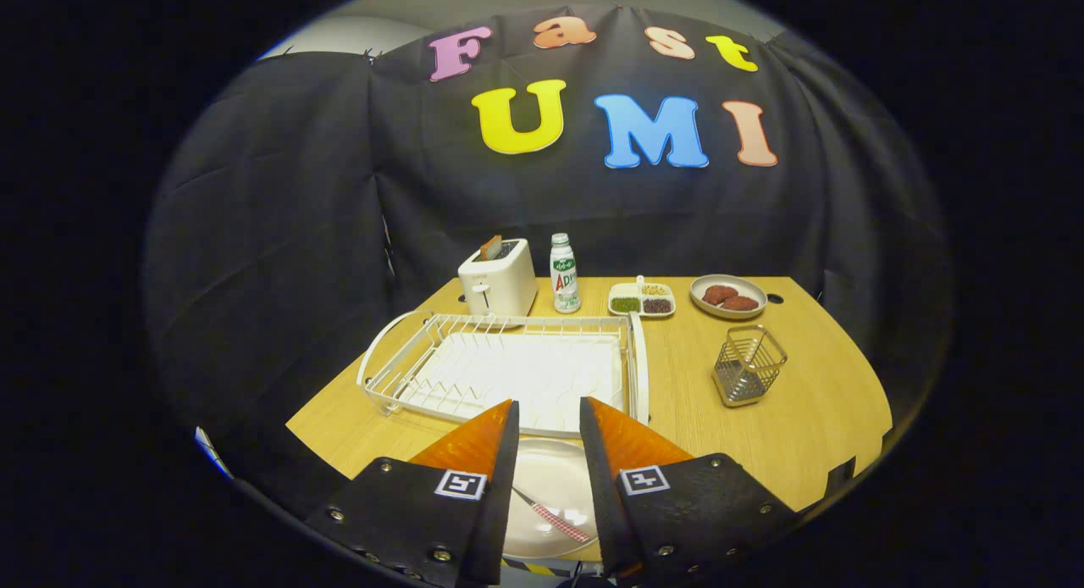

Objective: Take the plate from the dish rack, then take the spoon from the basket and place it into the plate.

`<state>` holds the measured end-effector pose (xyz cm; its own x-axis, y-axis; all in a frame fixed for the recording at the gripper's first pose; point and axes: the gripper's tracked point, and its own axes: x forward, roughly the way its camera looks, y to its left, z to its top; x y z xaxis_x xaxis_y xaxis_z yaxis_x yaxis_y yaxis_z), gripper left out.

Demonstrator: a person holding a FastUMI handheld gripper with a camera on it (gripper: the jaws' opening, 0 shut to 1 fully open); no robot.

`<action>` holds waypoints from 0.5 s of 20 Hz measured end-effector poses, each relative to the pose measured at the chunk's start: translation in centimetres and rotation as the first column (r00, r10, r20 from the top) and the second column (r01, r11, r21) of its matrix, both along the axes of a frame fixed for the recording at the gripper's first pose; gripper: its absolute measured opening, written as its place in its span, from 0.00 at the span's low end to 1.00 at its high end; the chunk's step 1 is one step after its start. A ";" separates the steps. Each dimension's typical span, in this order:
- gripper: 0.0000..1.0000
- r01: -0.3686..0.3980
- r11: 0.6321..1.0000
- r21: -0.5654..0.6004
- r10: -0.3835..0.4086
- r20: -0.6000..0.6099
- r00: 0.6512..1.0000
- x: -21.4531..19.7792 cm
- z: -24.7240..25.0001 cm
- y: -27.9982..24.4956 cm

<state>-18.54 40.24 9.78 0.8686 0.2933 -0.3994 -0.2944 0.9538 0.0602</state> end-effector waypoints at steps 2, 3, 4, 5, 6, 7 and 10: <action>0.43 0.016 1.000 0.005 -0.016 0.062 0.998 1.0 2.8 -0.1; 0.43 0.023 1.000 0.010 -0.024 0.093 0.995 1.4 4.1 -0.1; 0.43 0.030 0.999 0.014 -0.032 0.125 0.992 1.9 5.5 -0.2; 0.43 0.038 0.999 0.019 -0.040 0.154 0.987 2.2 6.8 -0.4; 0.43 0.046 0.999 0.022 -0.049 0.182 0.982 2.6 8.1 -0.5; 0.43 0.054 0.998 0.024 -0.058 0.210 0.976 2.9 9.3 -0.8; 0.43 0.086 0.996 0.038 -0.094 0.290 0.952 3.6 12.5 -1.6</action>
